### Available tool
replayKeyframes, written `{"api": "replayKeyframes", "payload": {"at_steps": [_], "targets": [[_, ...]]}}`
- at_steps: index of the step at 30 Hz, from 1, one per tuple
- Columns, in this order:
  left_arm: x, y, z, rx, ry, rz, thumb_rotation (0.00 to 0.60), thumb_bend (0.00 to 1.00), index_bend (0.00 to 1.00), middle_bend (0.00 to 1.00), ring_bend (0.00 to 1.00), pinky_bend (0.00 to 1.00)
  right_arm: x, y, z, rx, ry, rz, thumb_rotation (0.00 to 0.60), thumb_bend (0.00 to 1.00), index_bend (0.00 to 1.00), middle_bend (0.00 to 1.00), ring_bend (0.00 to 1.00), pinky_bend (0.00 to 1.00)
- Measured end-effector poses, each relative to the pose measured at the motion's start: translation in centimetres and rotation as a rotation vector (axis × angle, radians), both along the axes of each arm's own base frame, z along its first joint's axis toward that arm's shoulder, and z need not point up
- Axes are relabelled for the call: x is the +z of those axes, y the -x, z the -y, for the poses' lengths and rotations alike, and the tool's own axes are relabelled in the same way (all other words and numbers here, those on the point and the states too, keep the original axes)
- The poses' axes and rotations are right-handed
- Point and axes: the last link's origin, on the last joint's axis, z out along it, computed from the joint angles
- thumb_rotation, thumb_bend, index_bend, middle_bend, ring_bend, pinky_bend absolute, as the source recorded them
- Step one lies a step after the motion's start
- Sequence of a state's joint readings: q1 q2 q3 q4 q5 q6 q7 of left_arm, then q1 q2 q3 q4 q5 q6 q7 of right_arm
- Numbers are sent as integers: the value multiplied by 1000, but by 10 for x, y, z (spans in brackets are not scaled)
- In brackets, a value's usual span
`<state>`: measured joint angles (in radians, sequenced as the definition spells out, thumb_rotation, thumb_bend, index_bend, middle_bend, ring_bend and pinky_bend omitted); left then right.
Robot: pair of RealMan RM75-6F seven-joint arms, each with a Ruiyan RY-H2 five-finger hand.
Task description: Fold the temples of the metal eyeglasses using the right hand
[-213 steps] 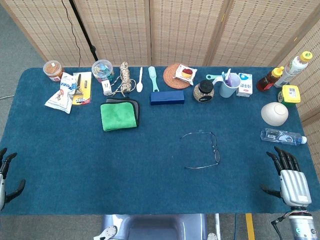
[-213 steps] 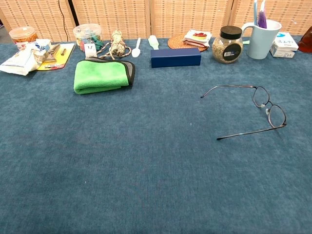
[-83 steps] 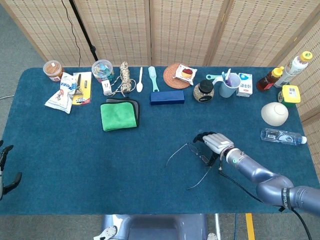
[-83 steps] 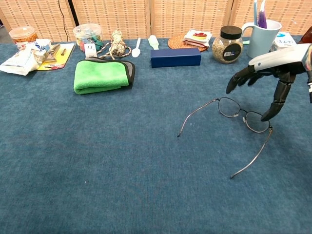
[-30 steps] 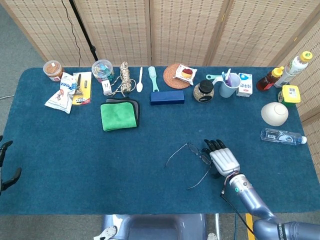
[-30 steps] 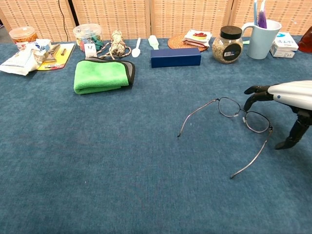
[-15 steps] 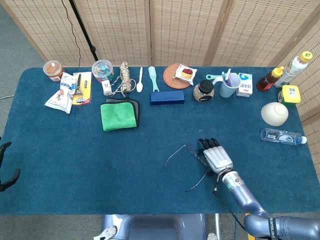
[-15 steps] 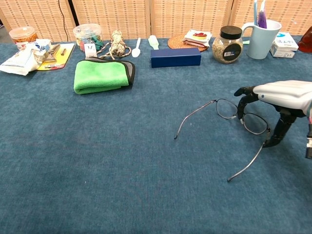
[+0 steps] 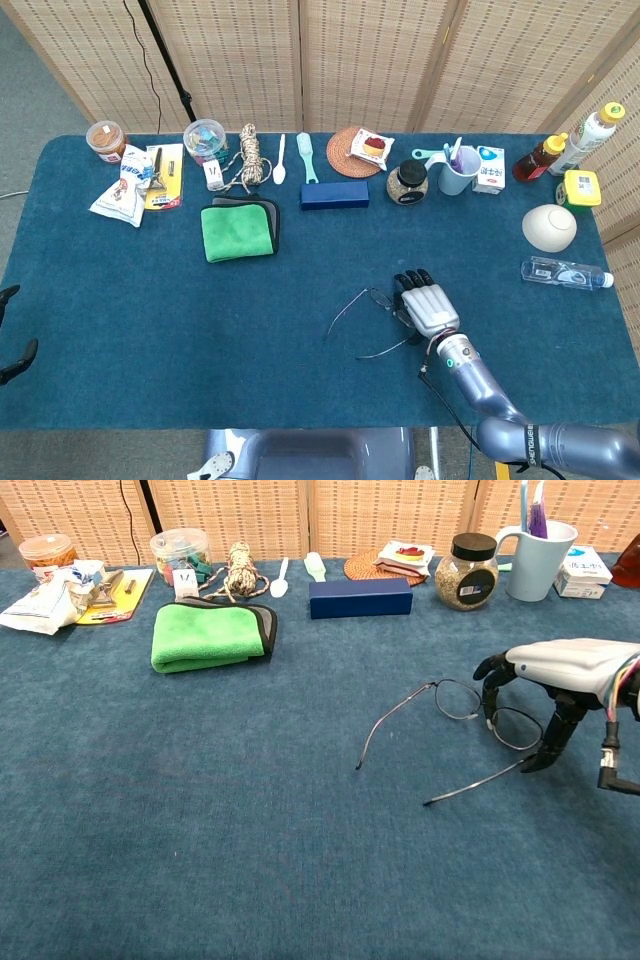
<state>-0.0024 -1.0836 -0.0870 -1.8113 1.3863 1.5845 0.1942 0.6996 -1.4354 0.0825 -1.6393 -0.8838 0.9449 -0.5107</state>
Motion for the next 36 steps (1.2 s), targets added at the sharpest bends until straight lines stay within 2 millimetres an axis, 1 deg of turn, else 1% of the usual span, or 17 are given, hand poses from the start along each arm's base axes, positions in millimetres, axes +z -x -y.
{"api": "replayKeyframes", "payload": {"at_steps": [4,12,15,19,22,27,30,36], "targets": [[0,-1,0,0,1,0,600,288,159,70,71,46,0,-2,2,-2,2,5,600,0,492,147,30,0],[0,-1,1,1,0,-2,600,289,159,70,69,45,1,-3,12,-15,16,20,600,0,601,234,107,0],[0,-1,1,2,1,-1,600,289,159,70,68,45,1,-3,17,-24,19,25,600,0,618,252,127,2],[-1,-1,1,5,2,-3,600,288,159,70,67,46,3,-2,24,-30,28,25,600,0,618,256,131,5],[-1,-2,1,5,3,-4,600,289,159,70,67,45,4,0,30,-36,28,19,600,0,587,244,131,4],[-1,-3,0,3,5,-4,600,289,159,70,67,45,9,4,39,-51,14,-8,600,0,446,176,86,0],[-2,-4,1,2,8,-2,600,289,159,70,67,45,18,6,44,-60,21,-22,600,0,408,156,69,0],[-3,-5,0,-2,7,-1,600,289,159,70,67,45,34,3,42,-54,46,-7,600,0,363,128,54,0]]}}
